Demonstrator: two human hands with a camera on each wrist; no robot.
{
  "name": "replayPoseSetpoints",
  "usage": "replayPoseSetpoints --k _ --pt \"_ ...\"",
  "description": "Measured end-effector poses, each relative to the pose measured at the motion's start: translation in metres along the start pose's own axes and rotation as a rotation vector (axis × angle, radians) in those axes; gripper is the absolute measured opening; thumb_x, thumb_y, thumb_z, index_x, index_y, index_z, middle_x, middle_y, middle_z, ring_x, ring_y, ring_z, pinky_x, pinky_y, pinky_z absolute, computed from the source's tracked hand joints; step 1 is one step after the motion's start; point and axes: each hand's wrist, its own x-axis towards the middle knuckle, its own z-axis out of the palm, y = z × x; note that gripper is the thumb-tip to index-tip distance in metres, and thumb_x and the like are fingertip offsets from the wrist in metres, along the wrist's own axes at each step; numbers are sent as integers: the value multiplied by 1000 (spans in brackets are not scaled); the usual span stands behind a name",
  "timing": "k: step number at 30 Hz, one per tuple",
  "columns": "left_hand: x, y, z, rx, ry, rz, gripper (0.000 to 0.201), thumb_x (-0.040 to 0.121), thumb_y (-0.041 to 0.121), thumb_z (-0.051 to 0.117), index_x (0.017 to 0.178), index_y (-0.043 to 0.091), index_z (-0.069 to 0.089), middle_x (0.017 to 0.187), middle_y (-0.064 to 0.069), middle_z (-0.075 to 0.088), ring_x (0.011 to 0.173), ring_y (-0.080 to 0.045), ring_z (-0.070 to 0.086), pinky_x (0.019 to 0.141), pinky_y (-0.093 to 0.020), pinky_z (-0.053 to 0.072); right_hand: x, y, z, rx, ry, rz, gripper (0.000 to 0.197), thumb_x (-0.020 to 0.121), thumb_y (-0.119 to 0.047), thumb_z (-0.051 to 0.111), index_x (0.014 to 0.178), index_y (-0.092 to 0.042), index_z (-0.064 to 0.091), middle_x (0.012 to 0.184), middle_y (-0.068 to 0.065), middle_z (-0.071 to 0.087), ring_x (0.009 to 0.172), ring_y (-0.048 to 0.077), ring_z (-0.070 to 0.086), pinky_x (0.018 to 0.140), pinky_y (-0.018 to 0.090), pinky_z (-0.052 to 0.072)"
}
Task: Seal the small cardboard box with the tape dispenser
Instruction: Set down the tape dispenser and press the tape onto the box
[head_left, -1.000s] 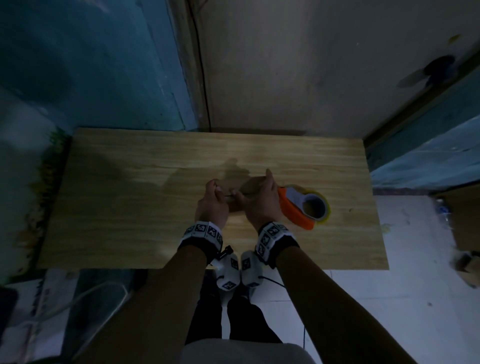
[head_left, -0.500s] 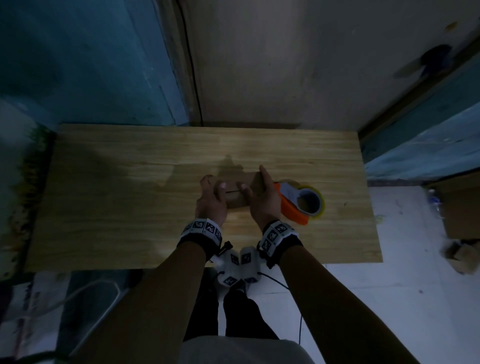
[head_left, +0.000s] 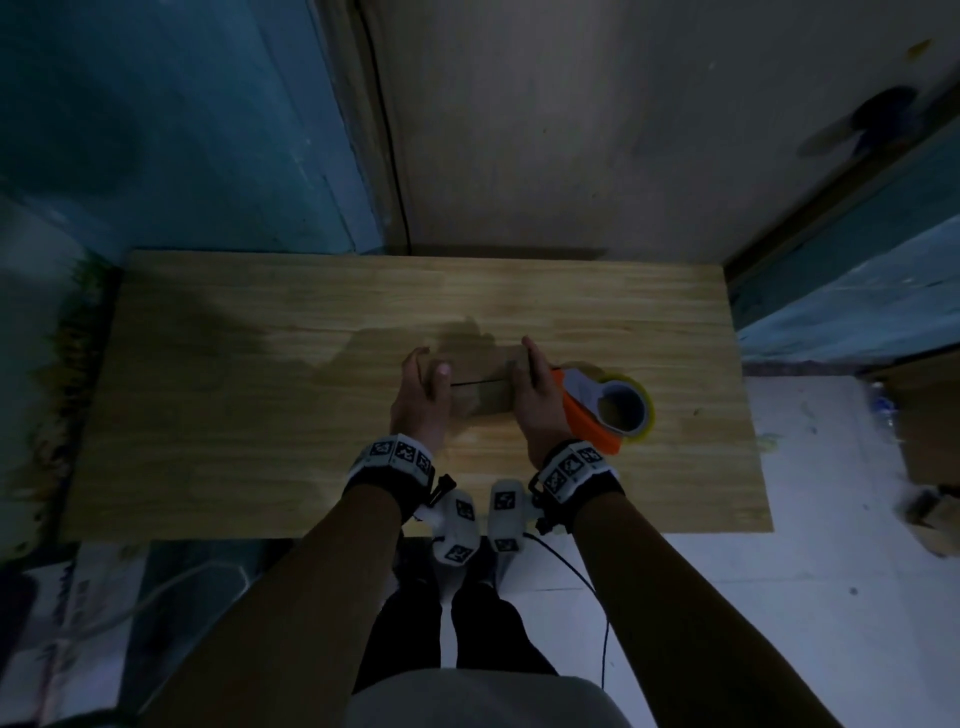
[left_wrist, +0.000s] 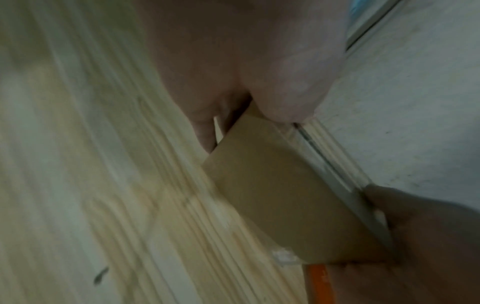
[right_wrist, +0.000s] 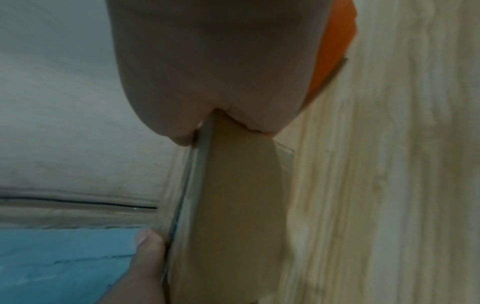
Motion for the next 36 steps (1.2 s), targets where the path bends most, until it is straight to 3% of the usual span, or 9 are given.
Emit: replayPoseSetpoints --k 2,6,9,15,22,26,29,32,36 --pt "2 5 0 0 -41 -37 52 95 54 38 140 28 32 130 -9 57 111 -33 58 87 -34 47 4 -5 3 -37 3 27 48 103 -33 51 146 -17 38 142 12 47 124 26 49 103 40 44" --pt "0 15 6 -22 -33 -138 65 85 60 53 138 28 32 132 -6 56 114 -33 58 85 -34 49 2 -4 13 -58 102 68 56 92 -43 65 137 -18 41 121 6 55 107 24 59 92 43 54" --pt "2 9 9 -47 -12 -84 62 87 54 56 137 27 32 132 -9 56 114 -34 58 91 -39 51 2 4 12 -60 84 15 47 98 -42 57 135 -18 43 122 7 54 110 30 58 92 48 53" --pt "5 -4 8 -188 -44 41 42 98 41 43 138 27 36 132 -9 52 112 -31 56 90 -41 51 6 13 1 104 -17 -32 27 105 -33 43 122 -13 50 114 8 54 102 26 53 80 30 46" --pt "4 -4 5 -91 -32 87 48 103 37 23 149 22 25 143 -16 45 125 -34 49 94 -34 41 8 16 -2 -215 -14 -122 46 103 -43 31 137 -15 44 129 14 54 116 34 55 95 44 48" --pt "-2 6 6 -17 71 90 54 103 39 28 153 26 16 155 -6 34 136 -29 42 105 -34 37 5 2 4 -554 54 -282 54 105 -36 39 151 -9 33 154 19 38 142 33 35 115 47 32" --pt "-5 9 8 -100 15 3 51 103 39 31 151 31 20 141 -12 51 120 -32 55 91 -30 41 -5 -19 23 -933 -45 -511 54 106 -34 32 156 -14 25 165 8 19 153 25 11 122 41 12" --pt "-5 6 8 -125 4 -35 48 102 37 32 149 28 25 129 -18 58 101 -29 59 79 -30 41 -8 -18 35 -1151 -196 -538 59 104 -38 15 159 -17 12 167 2 6 154 18 -1 122 36 -2" --pt "-8 9 7 -41 38 4 44 103 37 28 146 23 29 121 -20 62 93 -34 62 70 -29 40 -3 2 5 -1251 -227 -550 60 106 -41 16 159 -18 3 167 0 -5 153 19 -9 123 39 -2"
